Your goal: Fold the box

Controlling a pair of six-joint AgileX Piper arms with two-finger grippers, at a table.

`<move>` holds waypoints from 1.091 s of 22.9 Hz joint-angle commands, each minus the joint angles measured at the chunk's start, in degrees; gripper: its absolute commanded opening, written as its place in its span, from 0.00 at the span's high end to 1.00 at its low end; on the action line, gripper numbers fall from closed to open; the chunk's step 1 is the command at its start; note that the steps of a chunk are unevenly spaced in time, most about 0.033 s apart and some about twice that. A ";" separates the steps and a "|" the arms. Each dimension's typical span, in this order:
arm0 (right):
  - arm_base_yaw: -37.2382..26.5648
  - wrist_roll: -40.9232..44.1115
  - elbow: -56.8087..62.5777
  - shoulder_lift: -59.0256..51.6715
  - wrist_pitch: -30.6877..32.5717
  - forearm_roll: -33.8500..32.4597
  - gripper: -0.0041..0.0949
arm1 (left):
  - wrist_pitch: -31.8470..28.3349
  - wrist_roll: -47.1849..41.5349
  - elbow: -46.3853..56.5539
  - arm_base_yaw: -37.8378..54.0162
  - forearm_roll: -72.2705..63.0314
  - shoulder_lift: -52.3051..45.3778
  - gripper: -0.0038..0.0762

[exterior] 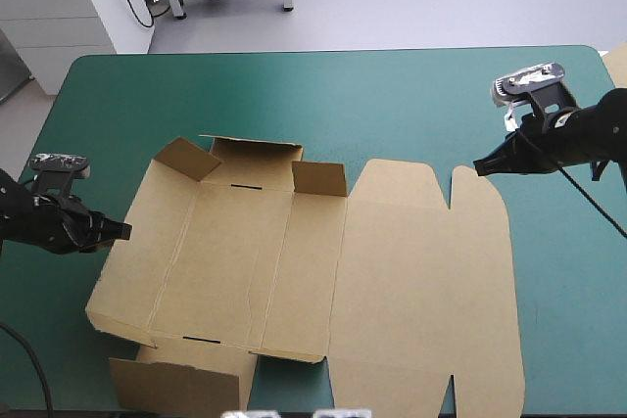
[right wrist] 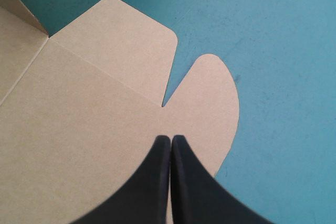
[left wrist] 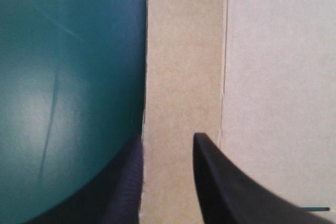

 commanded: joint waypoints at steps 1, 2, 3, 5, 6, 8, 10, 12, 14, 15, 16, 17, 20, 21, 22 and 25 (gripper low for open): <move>-0.40 -1.25 -1.41 -1.84 -2.75 1.06 0.97 | -0.31 -8.15 -1.67 0.02 -0.39 0.53 0.47; -0.40 -1.30 -1.41 -1.84 -2.75 1.06 0.97 | -0.41 -8.32 -1.67 0.02 0.69 1.16 0.44; -0.40 -1.30 -1.41 -1.84 -2.75 1.06 0.97 | -0.54 -7.66 -1.67 0.02 1.73 1.72 0.43; -0.40 -1.40 -1.41 -1.84 -2.75 1.06 0.97 | -0.61 -6.48 -1.67 0.02 3.51 3.01 0.43; -0.40 -1.56 -1.41 -1.84 -2.75 1.06 0.97 | -0.61 -6.05 -1.67 0.02 3.93 3.69 0.43; -0.40 -1.56 -1.41 -1.84 -2.75 1.06 0.97 | -0.62 -5.76 -1.67 0.02 3.37 5.44 0.43; -0.40 -1.56 -1.41 -1.84 -2.75 1.06 0.97 | 0.56 -4.90 -1.67 0.02 3.07 6.56 0.43; -0.40 -1.77 -1.41 -1.84 -2.75 1.06 0.97 | 3.30 -2.71 -1.59 0.02 2.84 7.81 0.43; -0.40 -1.88 -1.41 -1.84 -2.75 1.06 0.97 | 3.53 -2.55 -1.29 0.02 2.56 7.95 0.43; -0.40 -1.88 -1.41 -1.84 -2.75 1.06 0.97 | 3.35 -2.41 -0.80 0.02 2.17 7.95 0.43; -0.40 -1.88 -1.41 -1.84 -2.75 1.06 0.97 | 3.38 -1.63 0.61 0.02 0.17 8.04 0.43; -0.40 -1.88 -1.41 -1.84 -2.84 1.06 0.97 | 3.38 -0.27 1.77 0.02 -1.44 8.23 0.43; -0.40 -1.88 -1.41 -1.84 -2.97 1.06 0.97 | 3.04 4.18 7.92 0.02 -4.84 8.86 0.43; -0.40 -1.88 -1.41 -1.84 -2.97 1.06 0.97 | 2.62 4.73 8.71 0.02 -5.72 8.86 0.43; -0.40 -1.88 -1.41 -1.84 -2.97 1.06 0.97 | 2.50 5.66 9.11 0.02 -8.00 8.86 0.44; -0.40 -1.88 -1.41 -1.84 -2.72 1.66 0.97 | 0.45 7.43 9.21 0.02 -13.92 8.86 0.52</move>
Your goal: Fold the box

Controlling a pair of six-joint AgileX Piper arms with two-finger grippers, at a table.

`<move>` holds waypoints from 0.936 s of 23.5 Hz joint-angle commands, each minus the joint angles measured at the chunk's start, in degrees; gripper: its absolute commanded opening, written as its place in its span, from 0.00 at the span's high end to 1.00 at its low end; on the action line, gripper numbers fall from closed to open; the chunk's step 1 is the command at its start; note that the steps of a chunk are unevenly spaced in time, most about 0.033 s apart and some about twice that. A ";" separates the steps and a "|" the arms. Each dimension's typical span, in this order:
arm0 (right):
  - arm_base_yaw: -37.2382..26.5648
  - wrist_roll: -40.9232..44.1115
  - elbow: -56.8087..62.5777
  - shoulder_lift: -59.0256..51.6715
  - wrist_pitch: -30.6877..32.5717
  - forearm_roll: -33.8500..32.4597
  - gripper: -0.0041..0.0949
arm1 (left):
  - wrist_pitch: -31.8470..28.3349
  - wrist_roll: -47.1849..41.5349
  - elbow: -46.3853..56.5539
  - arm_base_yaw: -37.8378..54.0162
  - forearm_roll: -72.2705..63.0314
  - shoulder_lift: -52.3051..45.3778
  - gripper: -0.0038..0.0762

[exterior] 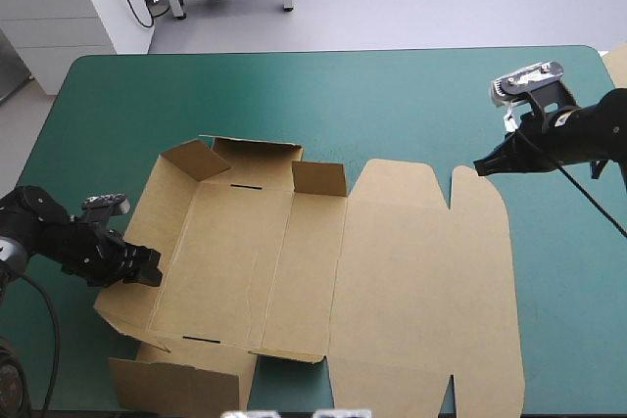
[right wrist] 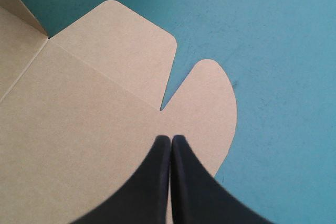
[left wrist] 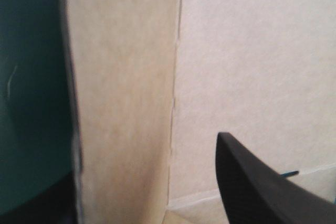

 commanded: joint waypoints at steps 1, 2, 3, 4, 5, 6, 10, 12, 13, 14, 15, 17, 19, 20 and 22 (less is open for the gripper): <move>-0.40 -0.39 -1.41 -1.84 -1.84 1.48 0.97 | -1.05 0.69 -1.14 -0.03 -5.11 -1.43 0.57; -0.40 -0.39 -1.41 -1.84 -1.72 1.46 0.97 | -1.17 0.69 -1.14 -0.03 -5.10 -1.43 0.63; -0.40 -0.39 -1.41 -1.84 -1.72 1.46 0.97 | -1.30 0.77 -1.14 -0.03 -4.99 -1.43 0.68; -0.40 -0.39 -1.41 -1.84 -1.72 1.46 0.97 | -1.43 0.77 -1.14 -0.03 -4.99 -1.43 0.74; -0.40 -0.39 -1.41 -1.84 -1.72 1.70 0.97 | -1.64 0.77 -1.14 -0.03 -4.99 -1.43 0.77; -0.40 -0.39 -1.41 -1.84 -1.72 1.71 0.97 | -1.78 0.77 -1.14 -0.03 -4.99 -1.43 0.82; -0.40 -0.39 -1.41 -1.84 -1.72 1.93 0.97 | -2.41 0.77 -1.14 -0.03 -4.61 -1.43 0.96; -0.40 -0.39 -1.41 -1.84 -1.72 2.08 0.97 | -2.53 0.40 -1.14 -0.03 -3.69 -1.43 0.96; -0.40 -0.39 -1.41 -1.84 -1.72 2.11 0.97 | -2.53 0.13 -1.14 -0.03 -3.10 -1.43 0.96; -0.40 -0.39 -1.41 -1.84 -1.82 2.11 0.97 | -2.53 0.13 -1.14 -0.03 -2.45 -1.43 0.96; -0.40 -0.39 -1.41 -1.84 -1.97 2.11 0.97 | -2.53 0.13 -1.14 -0.03 -2.17 -1.43 0.96; -0.40 -0.39 -1.41 -1.84 -2.09 2.11 0.97 | -3.15 0.13 -1.14 -0.03 -2.09 -1.43 0.96; -0.40 -0.39 -1.41 -1.84 -2.18 2.11 0.97 | -5.05 0.26 -1.14 -0.03 -2.23 -1.43 0.96; -0.40 -0.39 -1.41 -1.84 -2.18 2.11 0.97 | -7.92 0.57 -1.14 -0.43 -1.95 -1.43 0.96; -0.40 0.00 -1.41 -1.84 -2.33 2.11 0.97 | -10.76 4.76 -1.92 -2.40 -2.01 -1.43 0.96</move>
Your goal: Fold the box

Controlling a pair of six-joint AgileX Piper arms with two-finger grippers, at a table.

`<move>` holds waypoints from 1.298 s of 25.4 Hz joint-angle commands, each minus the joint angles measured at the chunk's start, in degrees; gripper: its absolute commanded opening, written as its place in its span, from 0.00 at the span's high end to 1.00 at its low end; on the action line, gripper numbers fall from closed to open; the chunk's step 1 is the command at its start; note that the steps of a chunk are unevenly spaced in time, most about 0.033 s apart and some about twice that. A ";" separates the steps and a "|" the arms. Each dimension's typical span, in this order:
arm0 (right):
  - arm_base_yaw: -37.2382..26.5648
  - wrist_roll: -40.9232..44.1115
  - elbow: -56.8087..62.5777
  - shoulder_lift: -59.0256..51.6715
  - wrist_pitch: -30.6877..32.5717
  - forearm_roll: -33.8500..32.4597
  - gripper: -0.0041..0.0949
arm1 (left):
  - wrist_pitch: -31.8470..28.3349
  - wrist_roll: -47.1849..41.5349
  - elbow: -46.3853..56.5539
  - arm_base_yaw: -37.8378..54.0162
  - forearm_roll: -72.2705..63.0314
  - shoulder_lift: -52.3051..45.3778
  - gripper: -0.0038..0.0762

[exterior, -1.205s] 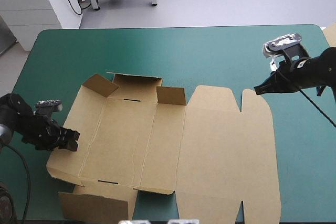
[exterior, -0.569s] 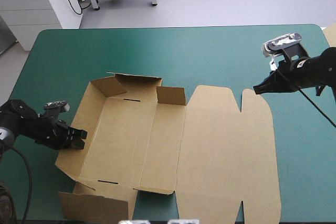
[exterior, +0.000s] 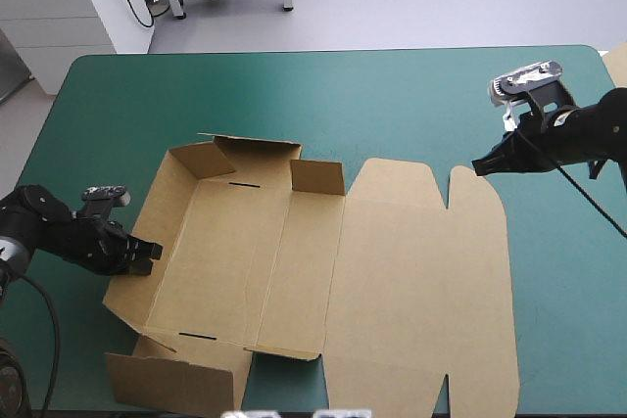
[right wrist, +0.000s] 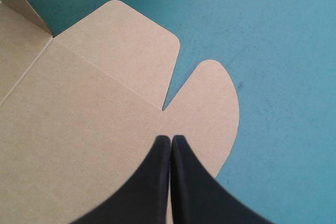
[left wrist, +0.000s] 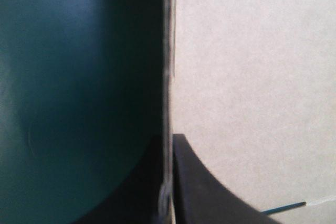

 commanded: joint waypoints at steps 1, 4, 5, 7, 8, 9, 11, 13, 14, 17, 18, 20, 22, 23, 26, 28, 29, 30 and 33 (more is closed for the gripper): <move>-0.40 0.00 -1.41 -1.84 -2.54 1.24 0.97 | -5.68 4.45 -2.65 -2.77 -0.94 -1.43 0.96; -0.40 0.16 -1.41 -1.84 -2.53 1.24 0.97 | -14.27 7.72 -8.18 -11.25 2.64 -1.43 0.96; -0.40 0.27 -1.41 -1.84 -2.53 1.24 0.97 | -18.27 7.72 -11.08 -14.87 5.35 -1.43 0.96; -0.40 0.77 -1.41 -1.84 -2.53 1.24 0.97 | -24.12 8.19 -14.93 -20.22 9.80 -1.43 0.96; -0.40 0.87 -1.41 -1.84 -2.53 1.24 0.97 | -26.62 8.63 -16.35 -22.35 11.75 -1.43 0.96; -0.40 0.87 -1.41 -1.84 -2.53 1.24 0.97 | -30.40 8.61 -17.89 -25.60 14.32 -1.43 0.96; -0.40 0.87 -1.41 -1.84 -2.53 1.24 0.97 | -38.33 8.61 -19.40 -30.68 18.47 -1.43 0.96; -0.40 1.29 -1.41 -1.84 -2.53 1.24 0.97 | -43.07 8.61 -19.51 -34.58 22.09 -1.43 0.96; -0.40 1.29 -1.41 -1.84 -2.53 1.24 0.97 | -44.38 8.61 -19.51 -36.11 23.89 -1.43 0.96; -0.40 1.29 -1.41 -1.84 -2.53 1.24 0.97 | -48.00 8.61 -19.51 -41.90 31.19 -1.34 0.96; -0.40 1.29 -1.41 -1.84 -2.53 1.24 0.97 | -49.20 8.61 -19.51 -43.38 33.92 -1.34 0.96; -0.40 1.29 -1.41 -1.84 -2.53 1.24 0.97 | -51.93 8.61 -19.51 -46.96 38.28 -1.34 0.96; -0.40 1.55 -1.41 -1.84 -2.53 1.24 0.97 | -54.62 8.61 -19.51 -50.16 41.73 -1.34 0.96; -0.40 1.69 -1.41 -1.84 -2.53 1.24 0.97 | -55.45 8.61 -19.51 -51.27 43.10 -1.34 0.96; -0.40 1.69 -1.41 -1.84 -2.53 1.24 0.97 | -57.15 8.61 -19.51 -54.45 47.35 -0.85 0.96; -0.40 1.69 -1.41 -1.84 -2.53 1.24 0.97 | -57.40 8.61 -19.51 -55.93 50.34 -0.18 0.96; -0.40 1.69 -1.41 -1.84 -2.53 1.24 0.97 | -57.48 8.61 -19.51 -56.32 51.68 0.05 0.96; -0.40 1.69 -1.41 -1.84 -2.53 1.24 0.97 | -57.48 8.61 -19.51 -56.79 53.02 0.47 0.96; -0.40 1.92 -1.41 -1.84 -2.53 1.24 0.97 | -57.01 8.36 -19.51 -57.46 55.53 1.69 0.96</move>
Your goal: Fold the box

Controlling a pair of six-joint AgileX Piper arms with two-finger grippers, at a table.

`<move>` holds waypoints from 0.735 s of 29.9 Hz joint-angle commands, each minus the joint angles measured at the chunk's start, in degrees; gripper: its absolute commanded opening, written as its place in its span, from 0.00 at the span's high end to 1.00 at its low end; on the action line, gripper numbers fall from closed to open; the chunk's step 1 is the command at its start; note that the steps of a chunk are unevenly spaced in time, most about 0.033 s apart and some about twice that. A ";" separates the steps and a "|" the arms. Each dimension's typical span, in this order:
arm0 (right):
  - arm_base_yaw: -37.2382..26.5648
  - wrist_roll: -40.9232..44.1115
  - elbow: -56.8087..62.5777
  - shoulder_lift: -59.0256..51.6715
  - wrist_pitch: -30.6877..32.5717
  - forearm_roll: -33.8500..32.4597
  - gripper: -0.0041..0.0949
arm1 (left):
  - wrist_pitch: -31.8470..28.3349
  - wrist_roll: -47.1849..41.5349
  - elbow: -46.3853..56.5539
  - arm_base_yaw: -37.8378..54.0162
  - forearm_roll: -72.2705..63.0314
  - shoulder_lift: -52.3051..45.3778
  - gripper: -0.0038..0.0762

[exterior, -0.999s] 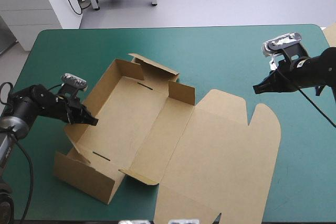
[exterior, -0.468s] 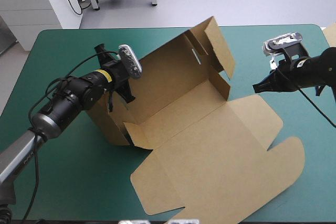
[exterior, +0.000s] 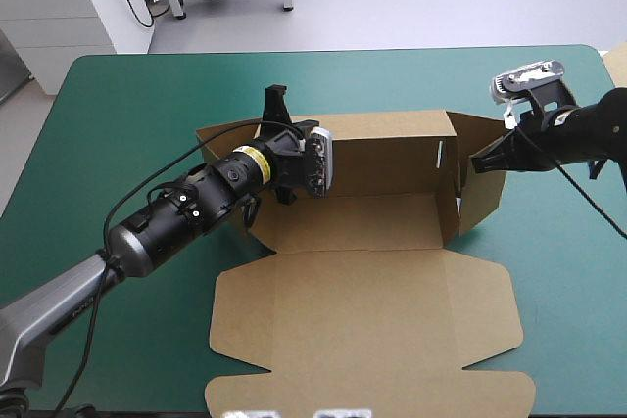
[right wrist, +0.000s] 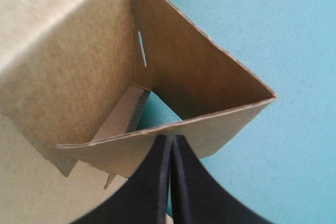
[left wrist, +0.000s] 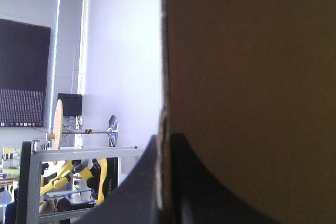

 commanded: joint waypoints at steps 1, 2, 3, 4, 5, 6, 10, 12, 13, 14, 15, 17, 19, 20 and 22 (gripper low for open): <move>-0.40 0.45 -1.41 -1.84 -2.15 1.34 0.97 | -3.95 -0.76 -2.29 -1.10 3.02 -0.90 0.96; -0.40 0.45 -1.41 -1.84 -2.28 1.34 0.97 | -3.34 -0.76 -2.29 -1.41 3.13 -0.45 0.96; -0.40 0.56 -1.41 -1.84 -2.71 1.34 0.97 | -2.86 -0.91 -2.29 -1.69 3.37 -0.34 0.96; -0.40 0.97 -1.41 -1.84 -3.25 1.34 0.97 | -1.94 -1.22 -2.29 -1.97 3.37 -0.04 0.96; -0.40 1.59 -1.41 -1.84 -3.93 1.34 0.97 | -1.12 -1.64 -2.29 -2.39 3.37 -0.01 0.96; -0.40 1.99 -1.41 -1.84 -4.77 1.23 0.97 | -0.03 -2.49 -2.29 -2.77 3.74 0.15 0.96; -0.40 2.85 -1.41 -1.84 -6.65 1.23 0.97 | 4.36 -8.51 -2.18 -4.88 11.19 0.42 0.96; -0.40 2.98 -1.41 -1.84 -7.26 1.35 0.97 | 5.88 -13.64 -2.18 -5.77 16.28 0.68 0.96; -0.40 2.98 -1.41 -1.84 -7.55 1.35 0.97 | 6.76 -16.86 -2.07 -6.17 19.59 0.83 0.96; -0.40 2.98 -1.41 -1.84 -7.99 1.45 0.97 | 7.65 -20.08 -1.95 -6.69 22.97 1.11 0.96; -0.40 2.98 -1.41 -1.84 -8.53 1.45 0.97 | 8.23 -23.16 -1.68 -7.10 25.76 1.22 0.96; -0.40 4.30 -1.41 -1.84 -10.56 1.45 0.97 | 10.40 -28.94 -1.35 -7.95 31.79 1.65 0.96; -0.40 4.71 -1.41 -1.84 -12.44 1.45 0.97 | 12.69 -33.23 -1.35 -8.85 36.65 1.92 0.96; -0.40 4.71 -1.41 -1.84 -12.80 1.45 0.97 | 13.33 -35.41 -1.30 -9.40 38.76 2.04 0.96; -0.40 4.88 -1.41 -1.71 -13.52 1.45 0.97 | 13.55 -39.20 -1.08 -10.26 42.44 2.04 0.96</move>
